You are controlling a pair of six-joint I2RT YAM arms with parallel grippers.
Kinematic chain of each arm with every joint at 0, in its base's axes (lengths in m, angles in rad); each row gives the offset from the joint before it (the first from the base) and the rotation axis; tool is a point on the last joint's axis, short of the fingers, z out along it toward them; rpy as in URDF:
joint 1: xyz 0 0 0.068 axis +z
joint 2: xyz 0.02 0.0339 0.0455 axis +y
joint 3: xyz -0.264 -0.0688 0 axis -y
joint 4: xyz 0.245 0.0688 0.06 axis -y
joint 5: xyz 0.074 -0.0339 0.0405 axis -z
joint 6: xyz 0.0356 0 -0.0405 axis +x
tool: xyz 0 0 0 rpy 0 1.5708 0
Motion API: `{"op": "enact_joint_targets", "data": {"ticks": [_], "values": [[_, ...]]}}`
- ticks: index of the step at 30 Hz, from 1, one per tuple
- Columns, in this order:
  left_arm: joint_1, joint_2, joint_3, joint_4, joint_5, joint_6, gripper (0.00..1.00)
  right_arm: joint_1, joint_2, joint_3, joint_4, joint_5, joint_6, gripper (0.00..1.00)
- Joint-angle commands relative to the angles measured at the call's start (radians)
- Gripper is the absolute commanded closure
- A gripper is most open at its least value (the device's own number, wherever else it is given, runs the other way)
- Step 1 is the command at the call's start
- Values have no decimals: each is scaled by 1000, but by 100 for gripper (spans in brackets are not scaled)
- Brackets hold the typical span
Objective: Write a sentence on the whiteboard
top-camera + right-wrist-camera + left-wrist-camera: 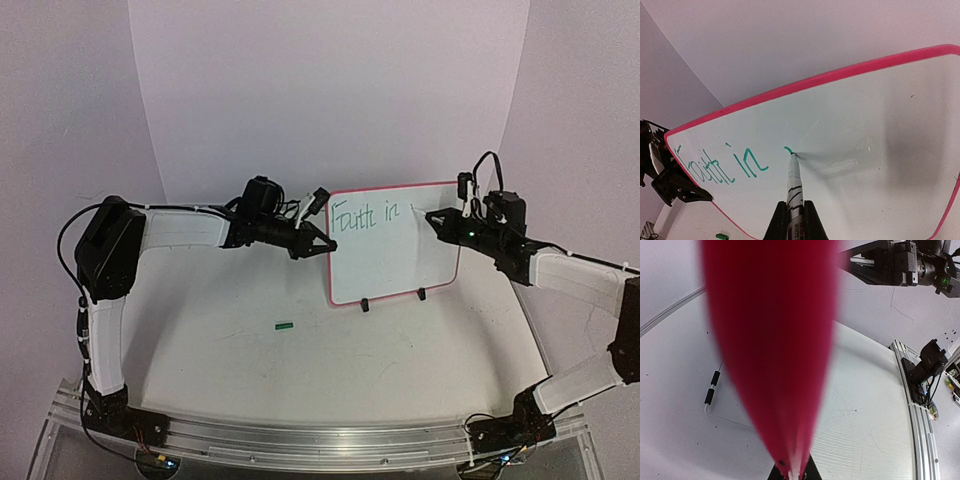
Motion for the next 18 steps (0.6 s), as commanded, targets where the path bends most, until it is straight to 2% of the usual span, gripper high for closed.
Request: {"op": "enact_joint_targets", "data": {"ticks": [1, 12, 18], "values": [[-42, 37, -18, -229, -4, 30, 100, -5, -27, -26, 12, 36, -5, 100], [-43, 30, -18, -229, -5, 30, 100, -5, -110, -33, 5, 49, -1, 100], [-43, 32, -17, -229, -4, 29, 100, -6, -88, -11, 5, 67, -16, 100]]}}
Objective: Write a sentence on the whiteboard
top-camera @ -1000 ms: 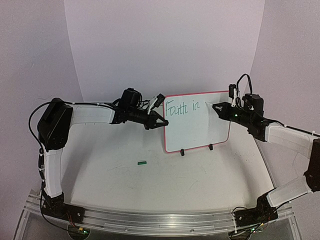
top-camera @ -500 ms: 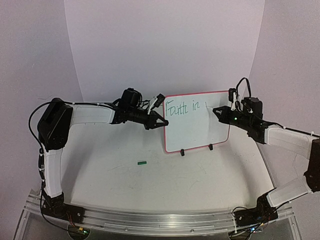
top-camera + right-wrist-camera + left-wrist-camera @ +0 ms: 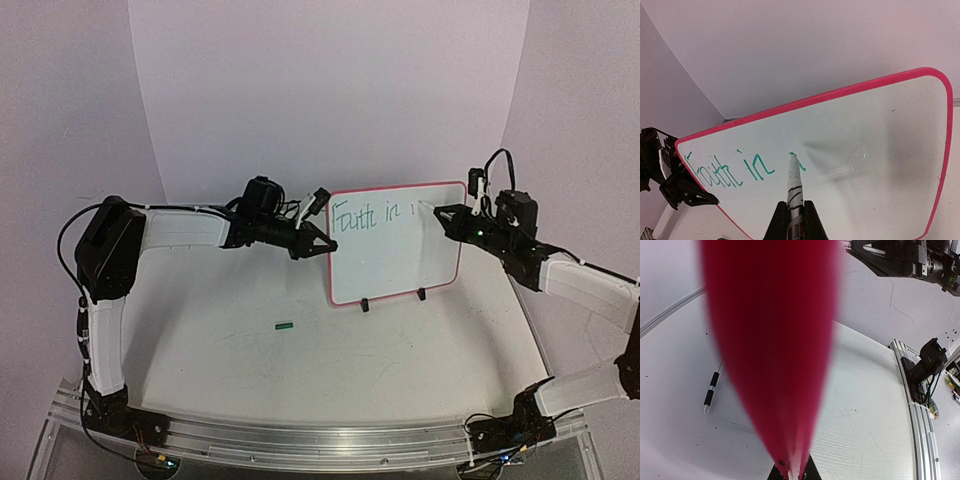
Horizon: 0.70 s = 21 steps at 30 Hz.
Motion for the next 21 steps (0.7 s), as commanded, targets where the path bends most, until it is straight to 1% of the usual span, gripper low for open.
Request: {"op": "enact_joint_targets", "data": {"ticks": [1, 13, 21], "values": [[-42, 33, -17, -230, -4, 23, 100, -5, 16, 24, 17, 30, -18, 100], [-41, 36, -17, -230, -5, 24, 100, -6, 59, 44, 66, 43, -23, 100], [-42, 39, -17, -230, -4, 25, 100, -6, 83, 44, 69, 40, -28, 100]]}}
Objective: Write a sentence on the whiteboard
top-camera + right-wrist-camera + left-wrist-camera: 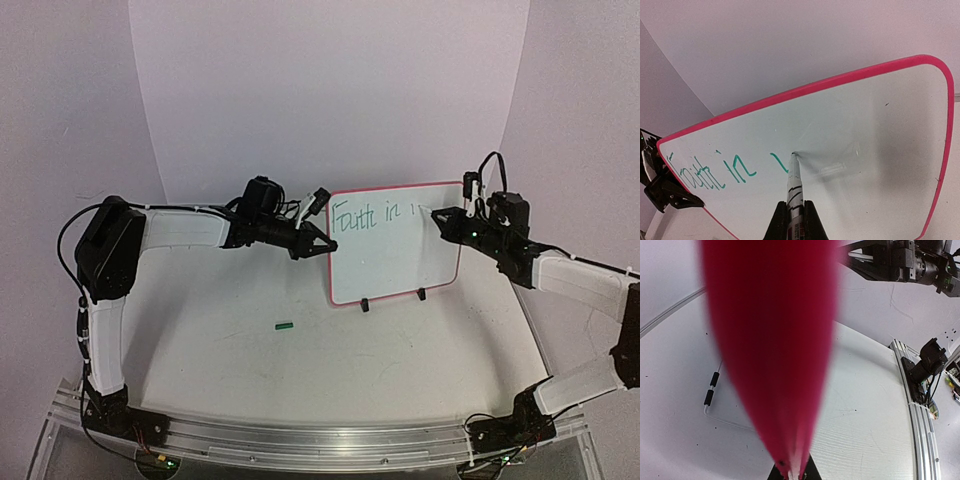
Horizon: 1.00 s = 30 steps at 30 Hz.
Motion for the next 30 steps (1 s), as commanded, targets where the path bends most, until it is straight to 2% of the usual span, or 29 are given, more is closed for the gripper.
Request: {"op": "enact_joint_targets", "data": {"ticks": [1, 24, 30], "values": [[-42, 40, -17, -230, -4, 25, 100, -6, 17, 35, 44, 4, -18, 100], [-41, 45, -16, -228, -1, 21, 100, 10, 45, -71, 59, -115, 35, 100], [-42, 46, -16, -228, 0, 22, 100, 10, -15, -65, 25, -131, 31, 100]]}}
